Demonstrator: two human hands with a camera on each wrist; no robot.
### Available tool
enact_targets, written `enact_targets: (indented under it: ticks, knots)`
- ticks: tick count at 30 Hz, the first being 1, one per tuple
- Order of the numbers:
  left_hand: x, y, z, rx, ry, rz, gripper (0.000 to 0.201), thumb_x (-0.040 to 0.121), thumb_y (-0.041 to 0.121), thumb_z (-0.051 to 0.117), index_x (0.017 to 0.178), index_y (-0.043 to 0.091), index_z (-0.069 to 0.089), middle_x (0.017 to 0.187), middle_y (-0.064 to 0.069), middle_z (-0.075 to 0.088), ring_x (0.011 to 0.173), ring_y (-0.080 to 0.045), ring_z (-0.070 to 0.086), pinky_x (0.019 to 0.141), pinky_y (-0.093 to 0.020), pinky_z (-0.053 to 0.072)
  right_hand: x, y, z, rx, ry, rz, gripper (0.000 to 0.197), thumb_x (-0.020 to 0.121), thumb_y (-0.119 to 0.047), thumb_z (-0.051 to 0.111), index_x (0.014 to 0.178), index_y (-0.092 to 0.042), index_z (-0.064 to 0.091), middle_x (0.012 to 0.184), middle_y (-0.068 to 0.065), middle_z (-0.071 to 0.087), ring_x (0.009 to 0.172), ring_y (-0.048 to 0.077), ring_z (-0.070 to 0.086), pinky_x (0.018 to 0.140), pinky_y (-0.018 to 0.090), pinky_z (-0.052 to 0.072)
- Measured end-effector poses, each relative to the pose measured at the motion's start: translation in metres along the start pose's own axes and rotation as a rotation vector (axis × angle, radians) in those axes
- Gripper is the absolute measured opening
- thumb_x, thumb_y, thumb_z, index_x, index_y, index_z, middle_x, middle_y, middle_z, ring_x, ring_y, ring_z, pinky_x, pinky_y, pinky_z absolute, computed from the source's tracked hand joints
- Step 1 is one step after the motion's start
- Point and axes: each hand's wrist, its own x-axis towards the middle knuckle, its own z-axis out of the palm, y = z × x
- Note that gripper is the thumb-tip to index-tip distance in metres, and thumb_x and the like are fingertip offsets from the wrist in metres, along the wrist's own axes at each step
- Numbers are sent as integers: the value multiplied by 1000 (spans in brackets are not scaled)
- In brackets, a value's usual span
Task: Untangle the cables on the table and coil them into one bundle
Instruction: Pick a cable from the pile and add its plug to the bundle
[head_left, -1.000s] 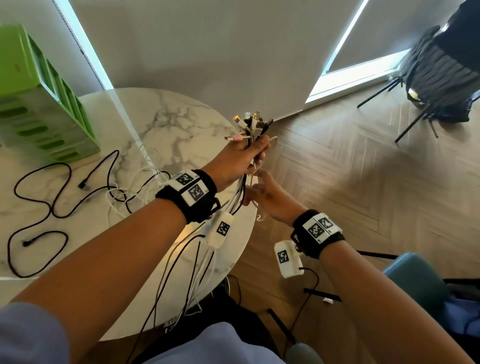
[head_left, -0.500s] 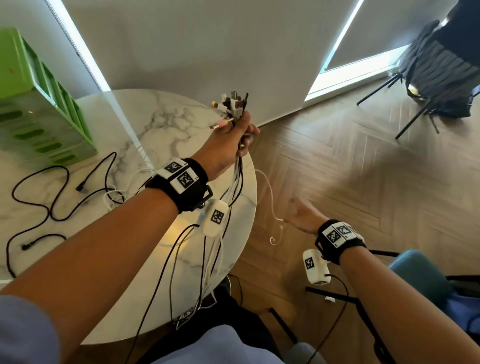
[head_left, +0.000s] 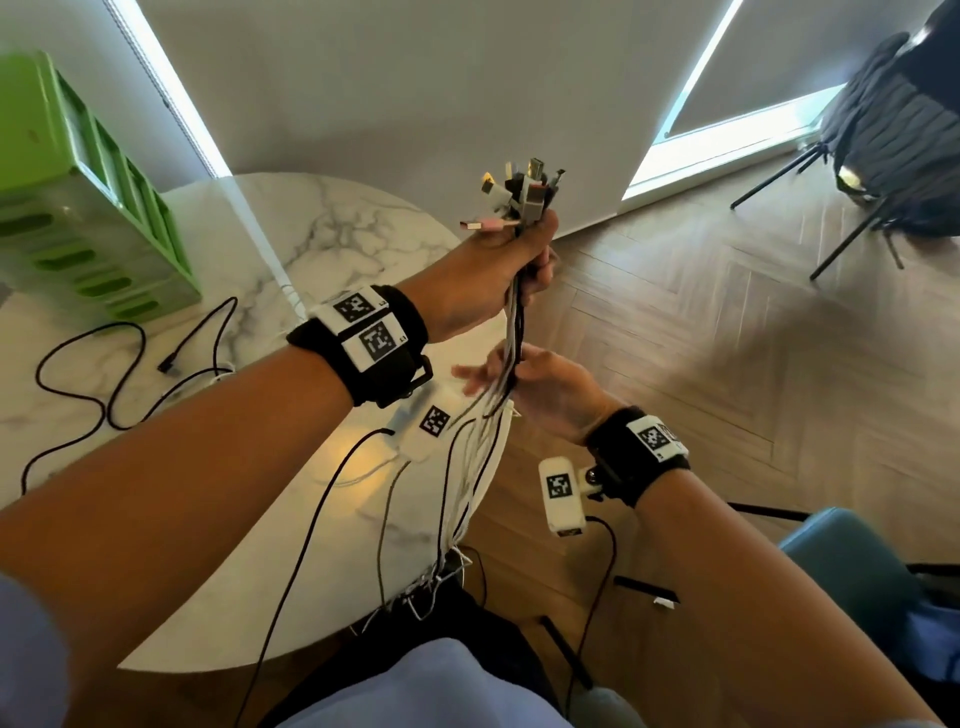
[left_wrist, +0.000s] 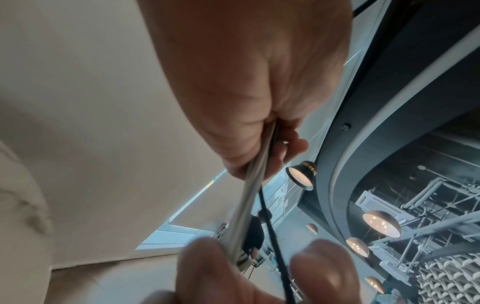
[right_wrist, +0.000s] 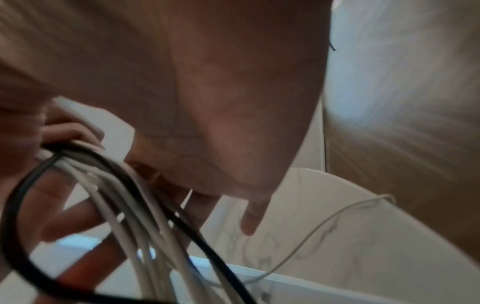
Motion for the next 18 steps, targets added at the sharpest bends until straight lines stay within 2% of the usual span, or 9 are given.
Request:
enact_targets:
  ticks: [2, 4, 6, 8, 11, 13, 14, 16, 18]
  knots:
    - [-4, -1, -3, 31, -8, -42, 40, 110, 37, 37, 80, 14, 49, 77, -1, 55, 72, -14, 54, 80, -32, 48, -2, -2, -5, -134, 122, 94, 17, 87, -24, 66, 82, -7, 63, 78, 11, 71, 100, 39, 69, 110, 60, 40]
    - [-7, 0, -2, 26, -57, -85, 38, 111, 35, 36, 82, 12, 49, 75, -2, 56, 85, -23, 68, 92, -36, 55, -4, -6, -6, -336, 213, 156, 19, 93, -15, 61, 75, -8, 60, 70, 9, 66, 95, 43, 70, 94, 46, 54]
    - [-10, 5, 0, 2, -107, -113, 38, 111, 34, 35, 82, 11, 47, 70, -2, 51, 101, -33, 73, 101, -42, 55, -3, -8, -7, -489, 231, 145, 25, 96, -5, 54, 71, -8, 55, 63, 7, 60, 82, 36, 70, 83, 35, 56]
    - [-11, 10, 3, 6, -137, -129, 40, 111, 33, 33, 80, 11, 45, 66, -1, 44, 106, -38, 72, 103, -44, 54, -2, -1, -13, -528, 247, 190, 22, 98, -8, 54, 76, -5, 55, 60, 7, 59, 73, 28, 69, 80, 36, 57]
    - [-11, 18, 3, 0, -153, -102, 41, 112, 32, 33, 78, 13, 43, 61, 3, 38, 92, -39, 73, 103, -50, 53, -7, 20, -36, -711, 215, 314, 29, 95, -26, 68, 78, -5, 57, 64, 7, 64, 67, 22, 66, 78, 39, 58]
    - [-11, 20, -1, -65, -141, -82, 38, 111, 32, 38, 78, 13, 44, 59, 3, 35, 68, -28, 65, 103, -55, 52, -19, 35, -61, -1025, 178, 464, 33, 87, -46, 71, 72, -20, 57, 68, -1, 65, 66, 16, 63, 75, 39, 56]
    - [-11, 20, -4, -97, -135, -77, 37, 110, 32, 40, 78, 14, 44, 60, 2, 33, 60, -22, 55, 103, -55, 52, -27, 38, -73, -1134, 226, 540, 31, 86, -50, 68, 72, -25, 56, 69, -4, 63, 67, 17, 63, 73, 38, 55]
    - [-13, 17, -10, -146, -94, -67, 35, 110, 30, 41, 78, 15, 44, 62, 2, 29, 57, -16, 41, 100, -49, 52, -42, 40, -92, -1232, 471, 525, 26, 89, -50, 60, 81, -26, 55, 72, -2, 63, 72, 26, 66, 72, 38, 54]
    - [-14, 11, -14, -210, 14, -28, 33, 110, 28, 42, 79, 16, 44, 61, 4, 30, 58, -15, 37, 93, -42, 53, -53, 39, -103, -1378, 766, 344, 16, 96, -37, 57, 96, -21, 54, 76, 1, 66, 71, 28, 62, 83, 38, 47]
